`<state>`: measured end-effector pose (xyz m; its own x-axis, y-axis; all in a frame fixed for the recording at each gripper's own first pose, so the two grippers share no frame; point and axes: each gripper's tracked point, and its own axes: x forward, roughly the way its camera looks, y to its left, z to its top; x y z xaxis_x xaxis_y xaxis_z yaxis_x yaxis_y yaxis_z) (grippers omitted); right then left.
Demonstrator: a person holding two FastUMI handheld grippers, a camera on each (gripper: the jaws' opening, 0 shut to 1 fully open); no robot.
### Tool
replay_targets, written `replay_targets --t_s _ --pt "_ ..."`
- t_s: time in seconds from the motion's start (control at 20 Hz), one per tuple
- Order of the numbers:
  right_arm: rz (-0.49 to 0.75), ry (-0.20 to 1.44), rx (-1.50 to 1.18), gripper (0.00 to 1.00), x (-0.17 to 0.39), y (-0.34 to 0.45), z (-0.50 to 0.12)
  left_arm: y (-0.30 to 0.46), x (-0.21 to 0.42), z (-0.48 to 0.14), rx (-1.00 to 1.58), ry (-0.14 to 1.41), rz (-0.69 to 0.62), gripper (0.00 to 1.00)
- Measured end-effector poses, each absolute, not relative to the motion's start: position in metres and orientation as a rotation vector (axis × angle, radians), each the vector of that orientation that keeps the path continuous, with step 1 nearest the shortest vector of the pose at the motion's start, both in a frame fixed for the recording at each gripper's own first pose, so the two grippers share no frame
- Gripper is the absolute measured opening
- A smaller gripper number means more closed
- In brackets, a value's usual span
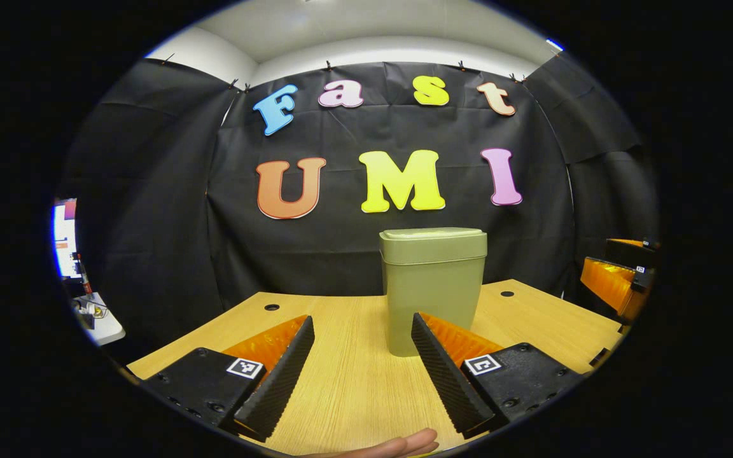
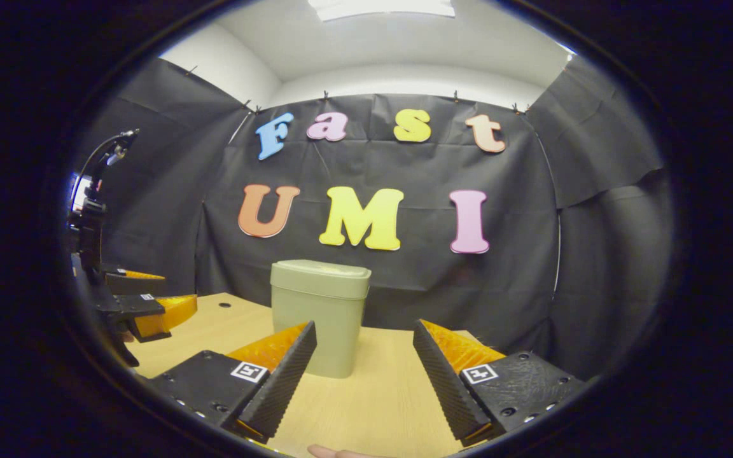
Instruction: Press the lid of the desktop garbage bin to open it, pick up the crumpled paper on the desktop and throw it into the bin, then pick up the pop can on the desktop and drop it into the bin, and finally close the garbage bin lid.
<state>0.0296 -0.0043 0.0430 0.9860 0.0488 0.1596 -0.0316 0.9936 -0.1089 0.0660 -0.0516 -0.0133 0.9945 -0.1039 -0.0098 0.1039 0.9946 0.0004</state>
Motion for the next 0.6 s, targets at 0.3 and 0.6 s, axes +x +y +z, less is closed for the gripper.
replay_targets --t_s 0.3,0.6 --pt "0.039 -0.172 -0.083 0.95 0.025 -0.016 0.039 -0.066 0.055 -0.005 0.011 -0.014 -0.095 0.99" --pt "0.043 -0.151 -0.084 0.95 0.026 -0.013 0.033 -0.079 0.046 -0.004 0.033 -0.026 -0.130 0.99"
